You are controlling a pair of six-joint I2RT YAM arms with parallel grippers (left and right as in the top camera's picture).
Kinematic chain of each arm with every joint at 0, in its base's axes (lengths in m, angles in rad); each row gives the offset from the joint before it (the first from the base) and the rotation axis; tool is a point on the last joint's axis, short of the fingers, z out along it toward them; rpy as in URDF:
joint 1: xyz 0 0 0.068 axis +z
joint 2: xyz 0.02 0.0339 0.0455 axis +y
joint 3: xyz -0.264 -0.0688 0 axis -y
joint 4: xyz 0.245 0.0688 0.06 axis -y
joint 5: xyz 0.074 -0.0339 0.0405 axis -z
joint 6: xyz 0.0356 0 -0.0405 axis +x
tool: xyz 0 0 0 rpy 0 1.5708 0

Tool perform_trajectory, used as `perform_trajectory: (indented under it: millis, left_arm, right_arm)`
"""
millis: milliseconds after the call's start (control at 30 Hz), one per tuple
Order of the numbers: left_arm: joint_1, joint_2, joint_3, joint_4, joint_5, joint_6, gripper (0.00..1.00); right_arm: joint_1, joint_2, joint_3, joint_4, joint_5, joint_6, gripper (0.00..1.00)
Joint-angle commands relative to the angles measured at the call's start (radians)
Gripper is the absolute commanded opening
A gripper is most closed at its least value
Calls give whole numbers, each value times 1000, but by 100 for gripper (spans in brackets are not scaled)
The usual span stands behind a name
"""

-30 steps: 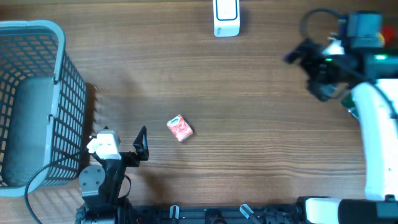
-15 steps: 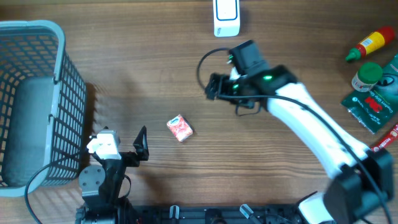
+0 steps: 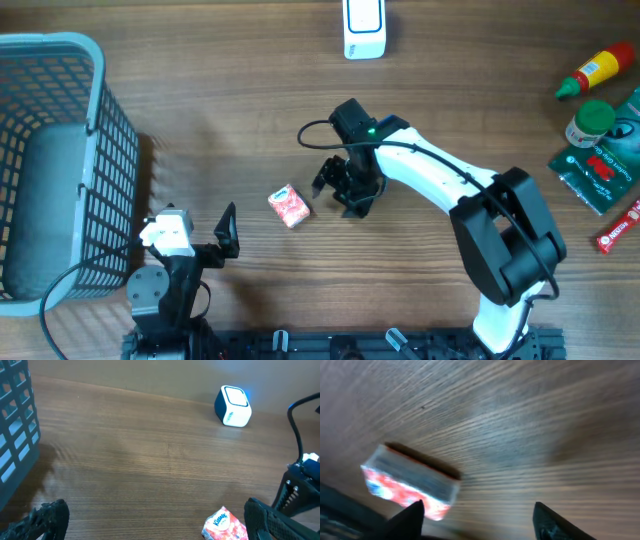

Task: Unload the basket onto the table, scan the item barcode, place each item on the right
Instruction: 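Swing the right gripper back and lower onto the Kleenex pack, then close the right gripper on the Kleenex pack and lift it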

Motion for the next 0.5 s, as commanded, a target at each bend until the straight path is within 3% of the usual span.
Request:
perform_trajectory:
  millis: [0,167,467]
  left_arm:
    - [-5,-3,-6,3,-6,19,100]
    - [-5,-3,-6,3,-6,19,100]
    - [-5,-3,-6,3,-6,19,100]
  right_arm:
    - [31,4,2,18,-112,140,65]
    - [105,6,2,53,-26,229,70]
    - [183,8,2,159,210,339,65]
